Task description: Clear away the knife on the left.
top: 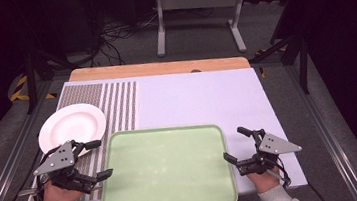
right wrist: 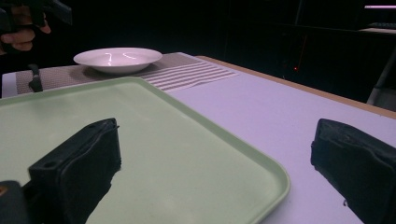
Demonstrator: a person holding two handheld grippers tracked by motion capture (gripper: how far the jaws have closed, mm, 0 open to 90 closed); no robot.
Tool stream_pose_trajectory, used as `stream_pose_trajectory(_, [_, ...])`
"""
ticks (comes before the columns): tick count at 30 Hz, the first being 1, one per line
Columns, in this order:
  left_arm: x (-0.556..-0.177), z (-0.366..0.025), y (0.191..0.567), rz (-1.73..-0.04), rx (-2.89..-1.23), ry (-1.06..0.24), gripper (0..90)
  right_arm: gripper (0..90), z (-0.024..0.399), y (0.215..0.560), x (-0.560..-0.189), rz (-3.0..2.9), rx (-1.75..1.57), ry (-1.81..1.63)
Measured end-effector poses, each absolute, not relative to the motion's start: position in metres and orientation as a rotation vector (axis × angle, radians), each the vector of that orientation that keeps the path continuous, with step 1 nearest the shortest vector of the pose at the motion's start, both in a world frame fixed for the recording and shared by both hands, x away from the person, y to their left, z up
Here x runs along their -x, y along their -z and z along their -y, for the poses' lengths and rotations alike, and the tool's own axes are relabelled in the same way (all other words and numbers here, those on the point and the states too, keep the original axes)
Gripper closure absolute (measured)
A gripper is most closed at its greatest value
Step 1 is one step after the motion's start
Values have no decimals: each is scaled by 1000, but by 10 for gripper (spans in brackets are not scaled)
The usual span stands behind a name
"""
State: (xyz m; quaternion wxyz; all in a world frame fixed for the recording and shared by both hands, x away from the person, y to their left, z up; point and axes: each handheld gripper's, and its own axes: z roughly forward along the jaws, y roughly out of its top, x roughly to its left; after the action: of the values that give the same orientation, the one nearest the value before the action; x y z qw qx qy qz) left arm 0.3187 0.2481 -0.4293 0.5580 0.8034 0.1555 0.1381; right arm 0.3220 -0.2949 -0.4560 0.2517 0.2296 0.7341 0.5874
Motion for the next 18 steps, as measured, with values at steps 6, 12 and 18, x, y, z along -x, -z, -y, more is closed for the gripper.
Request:
stream_pose_trajectory(6, [-319,-257,418,-353,-1952,-312,74,19,295,456,-322,-2000,-626,-1597])
stream_pose_trajectory(12, [-321,-264,411,-336,-2025,-304,72,19,295,456,-322,-2000,-625,-1597])
stream_pose_trajectory(18, [-324,-272,405,-324,-2094,-280,72,19,294,457,-323,-2001,-622,-1596])
